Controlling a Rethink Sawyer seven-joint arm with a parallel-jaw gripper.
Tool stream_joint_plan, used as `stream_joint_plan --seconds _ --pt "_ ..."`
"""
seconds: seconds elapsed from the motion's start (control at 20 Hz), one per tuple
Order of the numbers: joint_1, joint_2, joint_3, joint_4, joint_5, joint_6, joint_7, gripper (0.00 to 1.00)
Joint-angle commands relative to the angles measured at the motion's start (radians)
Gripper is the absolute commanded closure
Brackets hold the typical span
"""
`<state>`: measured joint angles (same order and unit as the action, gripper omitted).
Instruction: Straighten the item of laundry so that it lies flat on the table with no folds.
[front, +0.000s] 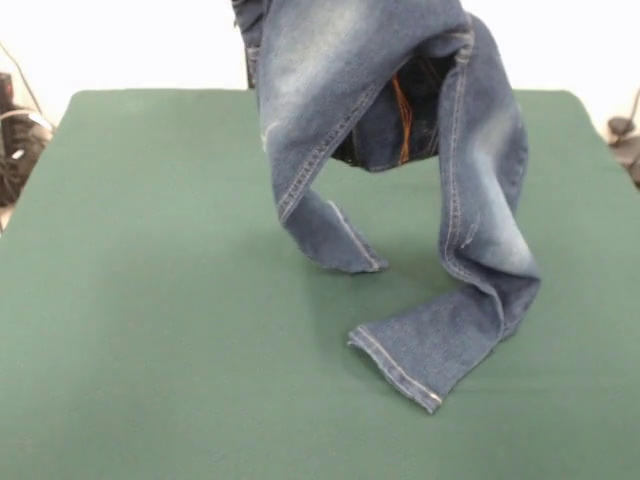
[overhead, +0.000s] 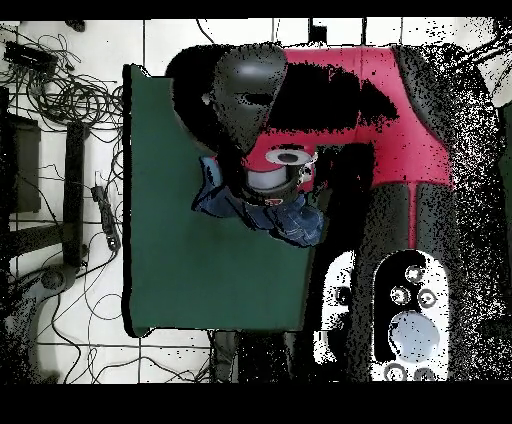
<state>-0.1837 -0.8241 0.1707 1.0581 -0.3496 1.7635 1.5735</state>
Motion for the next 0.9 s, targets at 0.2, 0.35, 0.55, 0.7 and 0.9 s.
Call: stream_joint_plan --seconds 0.2,0.35,0.55,0.7,0.9 --pt "-0.02 0.021 0.163 -0.041 -0.045 0.199 -0.292 1.0" --pt "-0.021 0.042 0.187 -0.091 -0.067 0.239 -0.291 1.0" --pt "-0.023 0.077 0.214 -0.17 -0.078 0.267 -0.236 1.0" --pt "-0.021 0.11 0.257 -0.26 -0.117 0.317 -0.281 1.0" --pt "-0.014 0.146 0.29 -0.354 -0.153 0.355 -0.288 1.0"
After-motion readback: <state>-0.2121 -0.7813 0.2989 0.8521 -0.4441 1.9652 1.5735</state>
